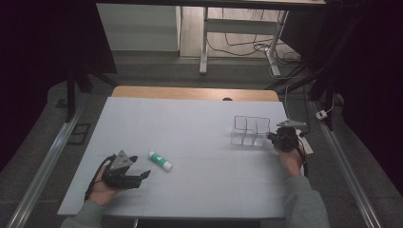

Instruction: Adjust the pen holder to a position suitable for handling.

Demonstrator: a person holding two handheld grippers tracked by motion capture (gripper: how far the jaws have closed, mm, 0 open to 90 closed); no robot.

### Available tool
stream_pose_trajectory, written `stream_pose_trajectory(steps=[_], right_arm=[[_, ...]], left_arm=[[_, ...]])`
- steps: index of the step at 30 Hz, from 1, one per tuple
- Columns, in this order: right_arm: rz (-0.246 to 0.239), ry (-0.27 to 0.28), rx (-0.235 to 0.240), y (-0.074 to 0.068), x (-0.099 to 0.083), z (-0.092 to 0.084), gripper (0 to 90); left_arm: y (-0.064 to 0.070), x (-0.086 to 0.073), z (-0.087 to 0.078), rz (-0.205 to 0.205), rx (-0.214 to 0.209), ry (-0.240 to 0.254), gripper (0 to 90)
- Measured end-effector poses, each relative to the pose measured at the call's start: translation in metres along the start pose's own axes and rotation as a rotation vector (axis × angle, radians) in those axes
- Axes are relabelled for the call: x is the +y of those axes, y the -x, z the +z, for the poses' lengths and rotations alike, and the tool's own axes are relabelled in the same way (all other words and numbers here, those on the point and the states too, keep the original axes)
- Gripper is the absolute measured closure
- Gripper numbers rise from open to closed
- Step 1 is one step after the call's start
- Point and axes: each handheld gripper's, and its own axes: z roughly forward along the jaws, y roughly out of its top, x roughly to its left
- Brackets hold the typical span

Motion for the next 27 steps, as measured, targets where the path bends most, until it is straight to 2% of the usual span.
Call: stream_pose_trajectory(steps=[7,14,19,27], right_arm=[[0.001,0.01,0.006,-0.001,0.001,-0.001,89.3],[-0.017,0.007,0.012,-0.007,0.003,0.001,89.3],[-0.019,0.016,0.036,-0.012,0.006,0.003,89.3],[-0.065,0.01,0.068,-0.028,0.017,0.008,89.3]], left_arm=[[0.0,0.0,0.0,0.004,-0.001,-0.002,25.4],[0.0,0.0,0.001,0.003,0.0,-0.003,25.4],[0.001,0.0,0.001,0.007,0.0,-0.004,25.4],[0.0,0.0,0.001,0.009,0.002,-0.006,25.4]])
